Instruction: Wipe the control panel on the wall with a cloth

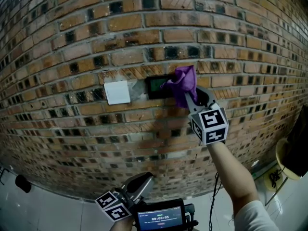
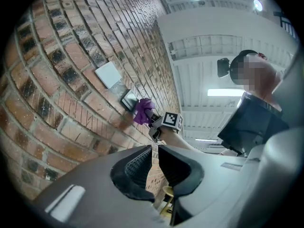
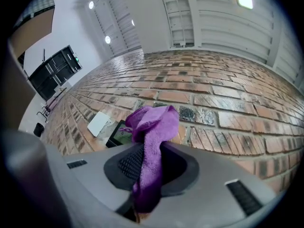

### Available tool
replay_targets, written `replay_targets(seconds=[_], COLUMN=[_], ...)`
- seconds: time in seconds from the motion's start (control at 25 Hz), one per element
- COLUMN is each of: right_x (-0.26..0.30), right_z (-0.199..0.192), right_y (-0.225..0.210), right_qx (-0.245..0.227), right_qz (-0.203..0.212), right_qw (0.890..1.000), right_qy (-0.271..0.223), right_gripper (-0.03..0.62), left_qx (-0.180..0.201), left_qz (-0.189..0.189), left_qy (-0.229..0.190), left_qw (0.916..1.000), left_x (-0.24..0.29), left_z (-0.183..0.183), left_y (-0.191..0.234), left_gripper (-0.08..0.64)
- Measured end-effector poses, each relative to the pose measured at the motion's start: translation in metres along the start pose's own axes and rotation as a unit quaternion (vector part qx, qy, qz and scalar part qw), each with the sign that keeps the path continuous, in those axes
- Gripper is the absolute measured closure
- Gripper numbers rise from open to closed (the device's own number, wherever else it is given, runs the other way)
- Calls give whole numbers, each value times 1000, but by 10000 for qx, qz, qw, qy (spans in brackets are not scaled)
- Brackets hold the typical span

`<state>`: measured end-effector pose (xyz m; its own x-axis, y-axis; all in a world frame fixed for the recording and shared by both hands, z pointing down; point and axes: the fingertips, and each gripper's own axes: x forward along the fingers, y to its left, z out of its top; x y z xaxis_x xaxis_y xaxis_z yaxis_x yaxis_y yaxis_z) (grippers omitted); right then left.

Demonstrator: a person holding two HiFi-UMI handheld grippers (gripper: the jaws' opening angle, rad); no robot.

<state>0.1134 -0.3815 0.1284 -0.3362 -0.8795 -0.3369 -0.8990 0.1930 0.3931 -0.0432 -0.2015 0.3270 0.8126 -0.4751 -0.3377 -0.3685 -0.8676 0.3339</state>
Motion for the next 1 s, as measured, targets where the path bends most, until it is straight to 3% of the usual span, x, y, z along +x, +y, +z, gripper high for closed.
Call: replay_targets(seconds=[0.52, 0.8, 1.0], right_x=[26, 52, 61], right_z=[34, 31, 27], right_y=[89, 149, 164], right_qx=[13, -97, -92], right_qz=[878, 1469, 1569], right_qw=[9956, 9889, 9875], right_qy=[-338, -209, -121], right_gripper=[508, 508, 506], left_qx=[48, 100, 134], left_qz=[203, 441, 589], left_qy=[-111, -277, -367], left_qw=[9997, 9986, 9975], left_x=[-19, -40, -54], left_z=[9, 17, 22], left_y=[4, 10, 13], left_gripper=[529, 529, 529])
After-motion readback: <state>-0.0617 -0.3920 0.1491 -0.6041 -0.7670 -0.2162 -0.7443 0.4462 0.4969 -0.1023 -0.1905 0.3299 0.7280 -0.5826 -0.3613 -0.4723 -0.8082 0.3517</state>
